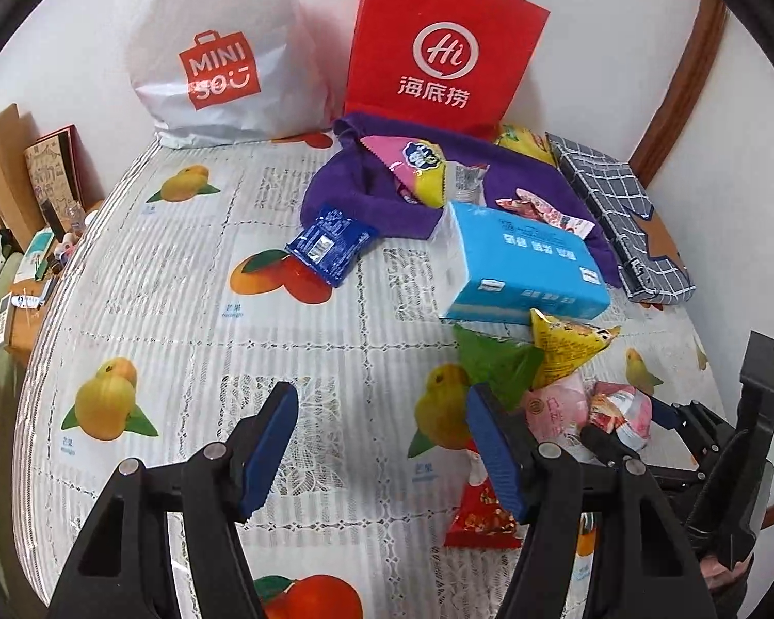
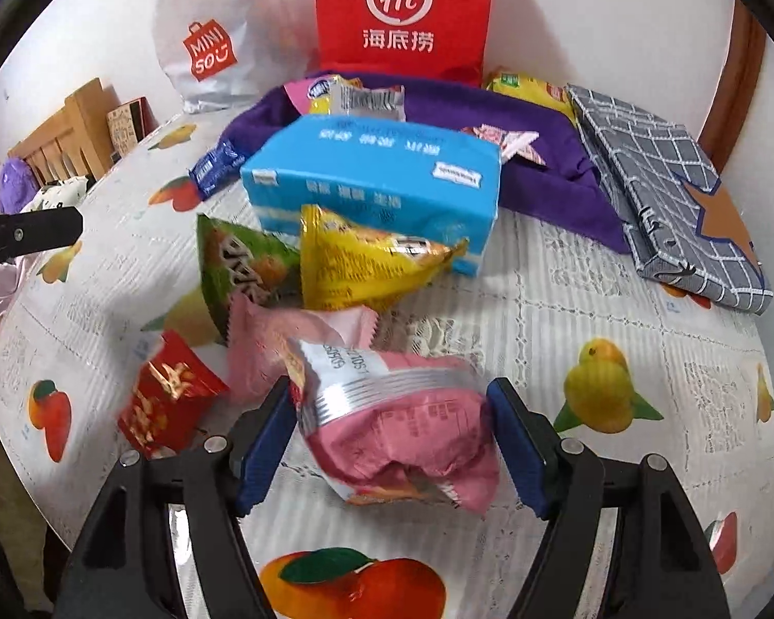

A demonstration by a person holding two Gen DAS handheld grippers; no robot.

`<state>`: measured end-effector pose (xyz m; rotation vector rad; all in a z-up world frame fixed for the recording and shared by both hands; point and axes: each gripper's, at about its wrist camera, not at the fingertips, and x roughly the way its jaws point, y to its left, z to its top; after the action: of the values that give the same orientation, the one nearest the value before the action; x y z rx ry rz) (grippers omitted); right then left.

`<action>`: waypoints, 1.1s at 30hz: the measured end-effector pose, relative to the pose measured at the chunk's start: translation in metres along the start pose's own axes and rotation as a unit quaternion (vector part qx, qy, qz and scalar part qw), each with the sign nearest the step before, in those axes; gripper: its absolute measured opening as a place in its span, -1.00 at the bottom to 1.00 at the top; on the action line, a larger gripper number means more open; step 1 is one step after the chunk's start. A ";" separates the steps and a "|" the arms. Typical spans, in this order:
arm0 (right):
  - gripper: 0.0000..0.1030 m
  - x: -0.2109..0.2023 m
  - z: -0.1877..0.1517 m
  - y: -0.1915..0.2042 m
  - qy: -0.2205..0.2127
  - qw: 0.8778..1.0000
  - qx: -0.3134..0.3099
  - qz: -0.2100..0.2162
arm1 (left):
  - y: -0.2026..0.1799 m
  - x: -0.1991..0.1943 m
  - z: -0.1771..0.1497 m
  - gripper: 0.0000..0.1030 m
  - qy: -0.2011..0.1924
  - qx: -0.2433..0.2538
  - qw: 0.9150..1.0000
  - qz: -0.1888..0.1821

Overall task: Organize snacks
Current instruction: 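Withdraw both open grippers from the towel back over the scattered snacks, then grasp the pink-and-silver chip bag with the right gripper while the left gripper grasps the dark blue packet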

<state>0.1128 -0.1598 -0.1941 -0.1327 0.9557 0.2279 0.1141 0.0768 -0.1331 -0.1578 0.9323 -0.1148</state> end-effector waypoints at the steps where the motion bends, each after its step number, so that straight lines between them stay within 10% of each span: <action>1: 0.34 0.001 0.000 -0.003 -0.001 1.000 0.002 0.003 | 0.001 0.002 0.000 0.28 0.002 -0.002 1.000 0.001; 33: 0.23 0.014 0.030 -0.081 -0.055 0.995 0.083 -0.030 | 0.029 0.099 0.065 0.27 0.039 -0.003 0.999 0.037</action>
<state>0.1648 -0.2296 -0.1873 0.0038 0.8566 0.0985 0.2260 0.0946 -0.1784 -0.1246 1.0151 -0.0509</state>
